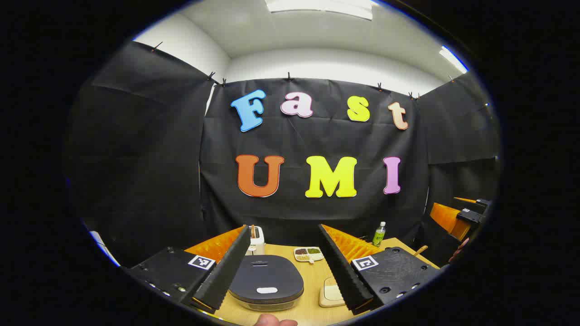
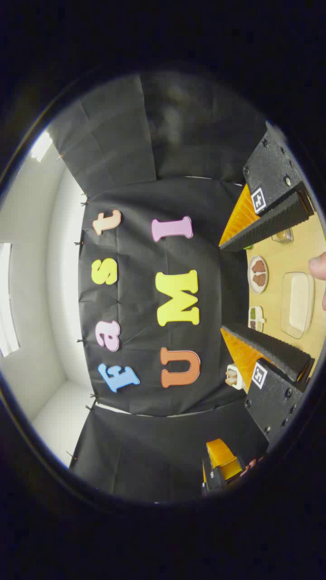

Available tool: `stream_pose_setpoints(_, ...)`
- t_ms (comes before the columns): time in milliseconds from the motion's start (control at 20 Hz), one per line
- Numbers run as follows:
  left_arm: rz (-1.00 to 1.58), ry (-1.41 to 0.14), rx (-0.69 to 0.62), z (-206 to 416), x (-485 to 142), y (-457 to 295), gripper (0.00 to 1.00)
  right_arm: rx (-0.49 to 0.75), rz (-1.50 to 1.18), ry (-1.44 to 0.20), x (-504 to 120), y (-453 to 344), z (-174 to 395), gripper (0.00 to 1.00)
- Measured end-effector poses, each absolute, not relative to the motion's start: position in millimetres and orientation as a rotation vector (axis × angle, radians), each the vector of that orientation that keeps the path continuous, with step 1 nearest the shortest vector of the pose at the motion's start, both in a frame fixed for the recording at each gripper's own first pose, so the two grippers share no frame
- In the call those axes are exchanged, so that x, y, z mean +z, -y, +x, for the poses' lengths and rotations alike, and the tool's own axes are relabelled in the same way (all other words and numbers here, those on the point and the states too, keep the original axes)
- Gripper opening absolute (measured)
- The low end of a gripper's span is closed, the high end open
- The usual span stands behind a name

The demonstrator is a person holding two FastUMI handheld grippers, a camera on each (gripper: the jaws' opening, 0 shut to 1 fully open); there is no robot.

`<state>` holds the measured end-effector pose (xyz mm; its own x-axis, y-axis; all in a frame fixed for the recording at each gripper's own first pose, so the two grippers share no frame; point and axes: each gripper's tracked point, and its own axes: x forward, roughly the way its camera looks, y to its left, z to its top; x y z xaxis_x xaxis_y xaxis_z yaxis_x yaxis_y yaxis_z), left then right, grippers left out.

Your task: Close the left gripper, press the button to open the rice cooker; take a wooden spoon from the chopstick holder with the right hand, scoop a spoonful of rice and pour it into the rice cooker, then put the wooden spoon back into the chopstick holder.

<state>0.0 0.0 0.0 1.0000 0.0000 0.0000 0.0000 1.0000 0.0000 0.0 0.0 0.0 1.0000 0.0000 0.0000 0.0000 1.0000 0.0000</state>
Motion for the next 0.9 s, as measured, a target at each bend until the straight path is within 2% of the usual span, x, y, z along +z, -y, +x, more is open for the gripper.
stream_pose_setpoints(250,-0.023,0.026,-0.029,-7,7,10,0.94,-0.021,-0.010,-0.005,-6,5,-9,1.00)
stream_pose_setpoints(500,0.012,0.026,0.013,-13,1,0,0.94,-0.024,-0.015,-0.010,-12,15,-21,1.00)
stream_pose_setpoints(900,0.026,0.001,0.004,-19,-8,6,0.94,-0.023,-0.029,-0.025,-19,20,-29,1.00)
